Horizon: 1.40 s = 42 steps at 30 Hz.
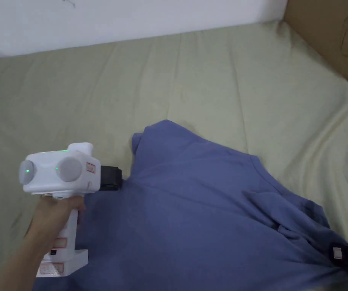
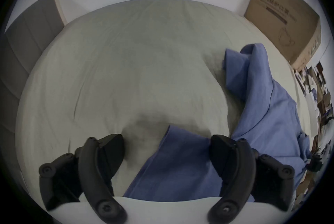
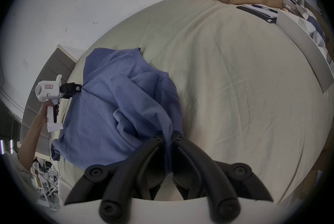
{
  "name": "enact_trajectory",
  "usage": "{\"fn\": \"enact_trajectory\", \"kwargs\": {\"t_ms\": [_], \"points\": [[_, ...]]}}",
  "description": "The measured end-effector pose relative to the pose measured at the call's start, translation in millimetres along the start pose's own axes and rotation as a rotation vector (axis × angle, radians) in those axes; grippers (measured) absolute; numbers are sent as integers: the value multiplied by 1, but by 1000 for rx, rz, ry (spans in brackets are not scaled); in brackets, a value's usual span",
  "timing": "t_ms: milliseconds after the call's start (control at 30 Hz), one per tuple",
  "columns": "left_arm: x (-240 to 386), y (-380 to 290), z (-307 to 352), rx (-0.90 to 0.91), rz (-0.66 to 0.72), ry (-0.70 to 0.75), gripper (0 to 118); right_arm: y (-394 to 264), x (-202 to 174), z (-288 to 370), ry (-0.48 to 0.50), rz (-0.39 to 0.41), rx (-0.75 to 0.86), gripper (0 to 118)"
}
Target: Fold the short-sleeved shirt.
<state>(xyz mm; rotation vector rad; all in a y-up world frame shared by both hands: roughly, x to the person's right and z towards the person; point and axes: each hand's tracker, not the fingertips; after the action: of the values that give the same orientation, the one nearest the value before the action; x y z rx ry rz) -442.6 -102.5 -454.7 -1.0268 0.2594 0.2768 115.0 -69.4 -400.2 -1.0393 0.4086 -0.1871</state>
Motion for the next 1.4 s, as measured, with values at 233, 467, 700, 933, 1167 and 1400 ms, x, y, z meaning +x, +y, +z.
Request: {"fn": "enact_trajectory", "kwargs": {"t_ms": [233,467,700,933,1167,1400], "points": [[14,-7,17,26,-151,42,44,-2,-3,-10,-16,-4,-12,7],[-1,5,35,-12,-145,-11,1,5,-8,-3,-8,-28,-3,7],[-7,13,150,200,-135,-52,1,38,-26,32,63,-108,122,7],[-17,37,306,471,-111,6,1,114,-88,98,111,-22,327,7],[-38,54,445,711,-73,102,1,202,-165,198,145,53,536,7],[-48,75,548,857,-94,194,1,280,-244,304,134,106,693,7]]}}
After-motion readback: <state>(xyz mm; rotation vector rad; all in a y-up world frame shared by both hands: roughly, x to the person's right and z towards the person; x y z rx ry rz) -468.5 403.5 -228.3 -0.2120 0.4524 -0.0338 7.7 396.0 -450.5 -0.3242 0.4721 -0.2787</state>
